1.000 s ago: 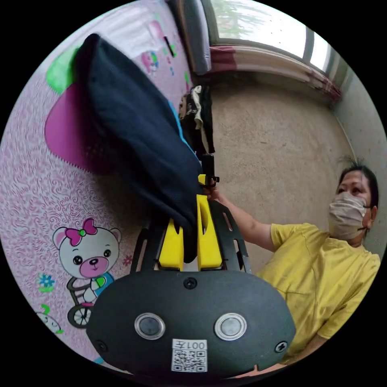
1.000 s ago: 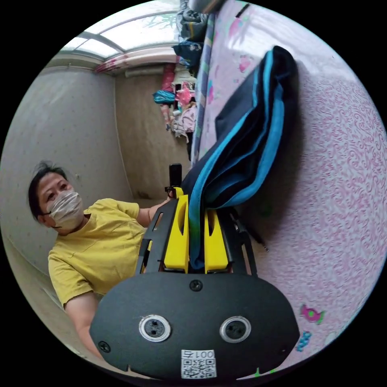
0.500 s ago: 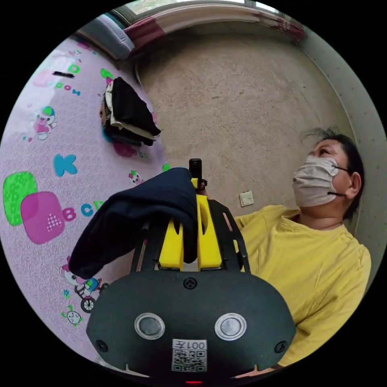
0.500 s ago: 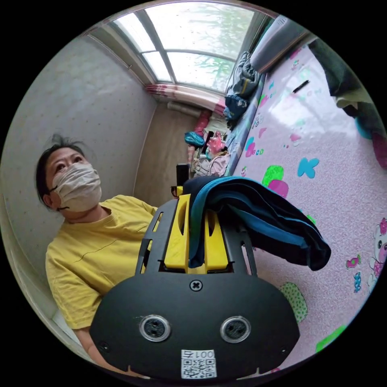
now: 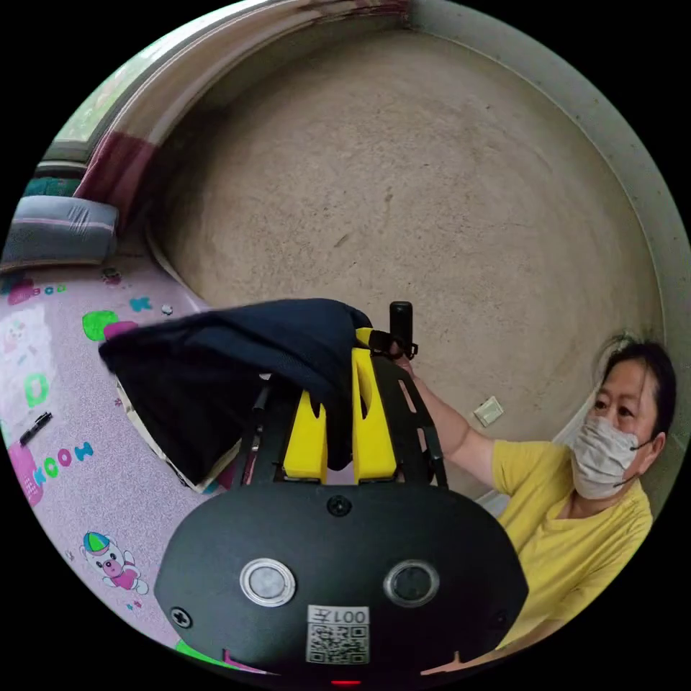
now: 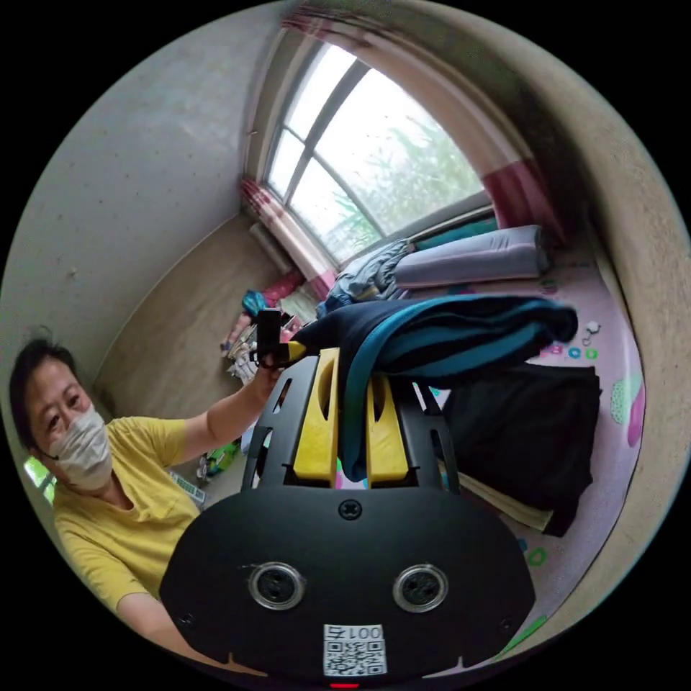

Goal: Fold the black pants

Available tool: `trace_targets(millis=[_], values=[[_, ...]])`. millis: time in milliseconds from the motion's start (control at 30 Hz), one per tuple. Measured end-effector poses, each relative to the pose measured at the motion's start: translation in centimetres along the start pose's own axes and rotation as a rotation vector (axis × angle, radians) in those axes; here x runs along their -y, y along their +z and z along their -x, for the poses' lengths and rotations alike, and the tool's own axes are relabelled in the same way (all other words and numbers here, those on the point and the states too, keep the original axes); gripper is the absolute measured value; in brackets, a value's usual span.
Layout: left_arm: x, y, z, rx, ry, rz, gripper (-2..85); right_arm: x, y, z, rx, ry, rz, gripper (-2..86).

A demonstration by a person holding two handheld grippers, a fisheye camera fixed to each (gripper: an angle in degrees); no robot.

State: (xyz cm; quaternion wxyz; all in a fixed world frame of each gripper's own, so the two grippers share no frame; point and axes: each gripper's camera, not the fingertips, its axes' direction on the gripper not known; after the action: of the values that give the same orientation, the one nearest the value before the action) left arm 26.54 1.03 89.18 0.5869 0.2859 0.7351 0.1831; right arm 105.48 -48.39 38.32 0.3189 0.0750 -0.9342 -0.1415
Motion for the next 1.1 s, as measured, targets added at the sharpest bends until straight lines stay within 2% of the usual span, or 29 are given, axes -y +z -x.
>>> trace_targets(millis=[100,167,233,267,333,500,633,767,967,1100], values=[[-1.3,4.3,8.2,0.031,-0.148,0.055,0.0,-0.8,2.5,-7.2,-0.022,0.160,0.026,3.6],[-4.0,7.5,14.5,0.027,-0.308,0.093,0.2,-3.7,5.7,-14.5,-0.084,0.400,0.083,3.9],[-9.3,11.2,22.4,0.057,-0.555,0.125,0.2,-6.4,8.1,-18.7,-0.111,0.574,0.102,3.9],[-10.5,11.8,23.8,0.052,-0.590,0.114,0.2,-7.5,9.1,-20.0,-0.112,0.620,0.087,3.9],[-12.5,12.2,26.6,-0.013,-0.613,0.003,0.3,-7.5,9.3,-20.4,-0.084,0.611,0.025,4.4],[-10.5,12.1,27.5,0.016,-0.551,0.077,0.7,-3.7,9.6,-18.8,-0.137,0.520,0.093,5.5],[-11.5,10.7,28.3,-0.081,-0.619,0.052,5.9,-2.6,8.6,-15.8,-0.195,0.453,0.120,7.0],[-12.6,8.7,29.2,-0.164,-0.628,0.035,7.4,-3.4,6.1,-14.5,-0.152,0.416,0.109,8.9],[-15.0,8.3,30.2,-0.125,-0.574,0.038,4.7,-6.4,5.6,-15.9,-0.042,0.437,0.006,10.4],[-16.1,11.0,30.3,-0.047,-0.557,0.082,2.7,-6.2,7.5,-16.4,-0.113,0.444,0.066,6.8]])
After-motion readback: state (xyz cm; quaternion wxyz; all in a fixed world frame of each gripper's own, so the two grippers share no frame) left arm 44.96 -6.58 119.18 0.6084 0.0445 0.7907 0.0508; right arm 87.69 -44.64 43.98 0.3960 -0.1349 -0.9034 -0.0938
